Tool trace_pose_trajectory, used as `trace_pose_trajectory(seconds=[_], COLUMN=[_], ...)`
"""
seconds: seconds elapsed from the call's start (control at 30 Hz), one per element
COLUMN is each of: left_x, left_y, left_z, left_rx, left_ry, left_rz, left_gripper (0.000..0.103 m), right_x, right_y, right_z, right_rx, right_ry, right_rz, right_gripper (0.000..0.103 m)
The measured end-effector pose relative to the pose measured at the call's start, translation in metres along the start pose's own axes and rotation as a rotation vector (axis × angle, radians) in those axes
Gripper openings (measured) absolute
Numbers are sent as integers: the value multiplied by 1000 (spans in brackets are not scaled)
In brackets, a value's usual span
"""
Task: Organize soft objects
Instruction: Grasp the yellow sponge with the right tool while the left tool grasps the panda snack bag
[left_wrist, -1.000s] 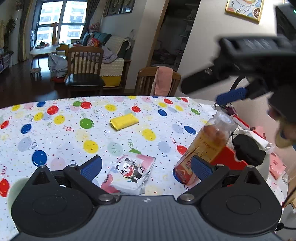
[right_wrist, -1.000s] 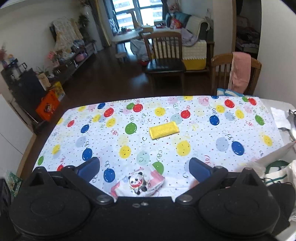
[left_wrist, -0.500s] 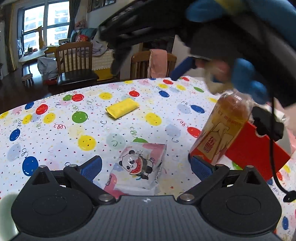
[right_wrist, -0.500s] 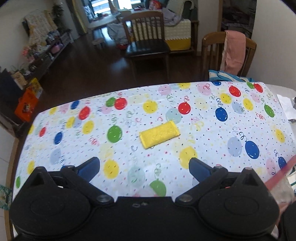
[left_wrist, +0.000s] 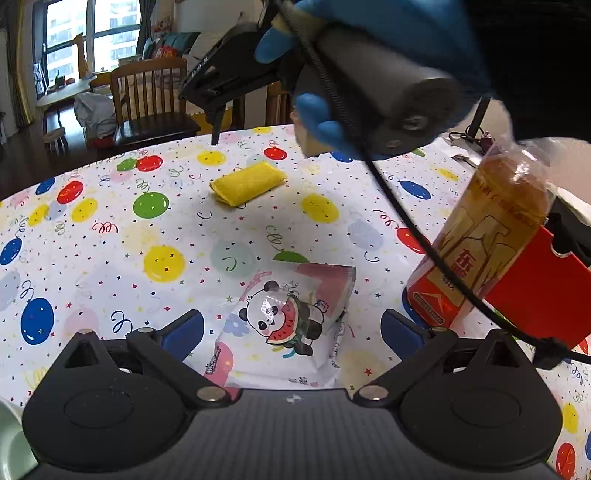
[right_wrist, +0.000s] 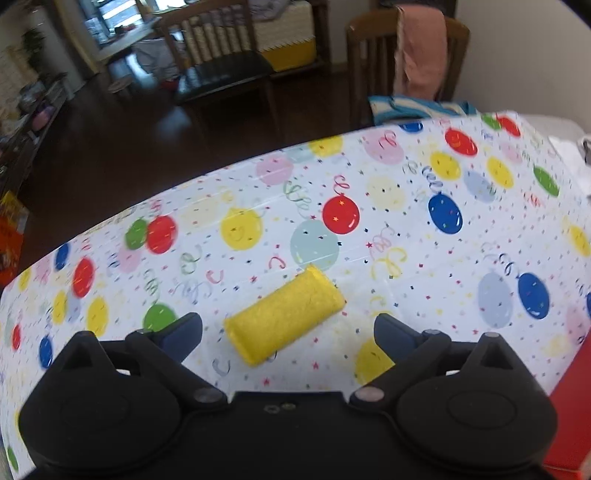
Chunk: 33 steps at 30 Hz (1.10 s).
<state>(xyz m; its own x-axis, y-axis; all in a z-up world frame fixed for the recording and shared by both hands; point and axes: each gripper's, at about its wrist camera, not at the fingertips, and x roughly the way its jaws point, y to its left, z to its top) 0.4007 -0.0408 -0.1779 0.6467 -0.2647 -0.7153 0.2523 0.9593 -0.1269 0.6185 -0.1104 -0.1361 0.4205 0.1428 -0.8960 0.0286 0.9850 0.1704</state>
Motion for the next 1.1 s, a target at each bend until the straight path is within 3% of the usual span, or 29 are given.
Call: trace_pose_trajectory(seconds=[0.23, 0.7, 1.1], left_x=[13, 35, 34], left_y=[1, -3, -1], left_z=[-1, -12, -14], left_rx=[-8, 19, 24], left_ry=[24, 53, 8], left_rz=[-17, -5, 40], left_gripper=[103, 101, 81], right_x=[34, 60, 53], right_y=[-5, 18, 21], right_z=[7, 1, -9], right_rx=[100, -24, -81], right_ry=[44, 57, 26], right_rz=[-26, -83, -85], right_gripper=[93, 91, 79])
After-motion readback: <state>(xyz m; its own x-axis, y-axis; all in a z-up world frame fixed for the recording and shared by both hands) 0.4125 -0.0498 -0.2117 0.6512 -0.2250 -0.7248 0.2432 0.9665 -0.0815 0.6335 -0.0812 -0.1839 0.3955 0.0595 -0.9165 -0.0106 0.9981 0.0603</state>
